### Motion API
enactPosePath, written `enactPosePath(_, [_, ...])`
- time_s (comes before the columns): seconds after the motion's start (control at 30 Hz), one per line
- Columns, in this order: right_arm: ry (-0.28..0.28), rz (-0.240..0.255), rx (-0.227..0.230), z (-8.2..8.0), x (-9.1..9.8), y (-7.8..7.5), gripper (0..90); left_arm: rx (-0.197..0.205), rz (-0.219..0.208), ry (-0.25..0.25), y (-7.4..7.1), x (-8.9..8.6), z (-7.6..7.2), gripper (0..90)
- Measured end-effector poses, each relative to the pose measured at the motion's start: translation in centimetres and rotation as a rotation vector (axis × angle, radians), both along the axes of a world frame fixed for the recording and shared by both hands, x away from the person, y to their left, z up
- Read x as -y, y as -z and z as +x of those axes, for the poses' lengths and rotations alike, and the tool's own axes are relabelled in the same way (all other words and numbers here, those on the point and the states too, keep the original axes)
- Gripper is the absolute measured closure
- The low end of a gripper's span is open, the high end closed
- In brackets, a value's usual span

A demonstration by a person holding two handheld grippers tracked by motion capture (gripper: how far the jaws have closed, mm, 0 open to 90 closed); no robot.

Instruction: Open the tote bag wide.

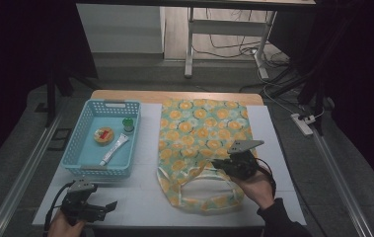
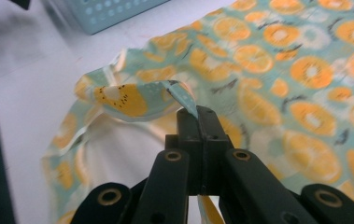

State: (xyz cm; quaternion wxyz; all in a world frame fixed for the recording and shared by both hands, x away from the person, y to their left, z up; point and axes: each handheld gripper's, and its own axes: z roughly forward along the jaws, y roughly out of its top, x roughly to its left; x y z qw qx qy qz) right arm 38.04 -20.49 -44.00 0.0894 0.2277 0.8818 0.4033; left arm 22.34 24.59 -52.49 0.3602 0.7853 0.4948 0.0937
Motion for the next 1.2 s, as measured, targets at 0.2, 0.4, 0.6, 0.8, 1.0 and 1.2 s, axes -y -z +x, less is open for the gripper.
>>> enactPosePath(0.2, [0.029, 0.017, 0.020, 2.0, -0.5, -0.3, 90.0, 0.001, -0.005, -0.004, 0.0, -0.1, 0.0, 0.9])
enactPosePath(0.4, [0.052, 0.056, 0.019, 4.0, -0.8, -0.8, 90.0, 0.000, -0.005, -0.004, 0.0, -0.1, 0.0, 0.9])
enactPosePath(0.6, [0.080, 0.082, 0.010, 6.2, -0.9, -1.1, 90.0, 0.000, -0.005, -0.005, 0.0, -0.1, 0.0, 0.9])
enactPosePath(0.8, [0.112, 0.086, 0.017, 8.2, -1.2, -0.9, 90.0, -0.001, -0.004, -0.004, 0.0, -0.1, 0.0, 0.9])
enactPosePath(1.0, [0.142, 0.081, 0.028, 10.4, -1.7, -0.3, 90.0, -0.003, -0.004, -0.003, 0.0, -0.1, 0.1, 1.0])
enactPosePath(1.2, [0.156, 0.055, 0.028, 12.5, -2.5, 0.8, 90.0, -0.004, -0.004, -0.003, 0.0, -0.1, 0.1, 1.0])
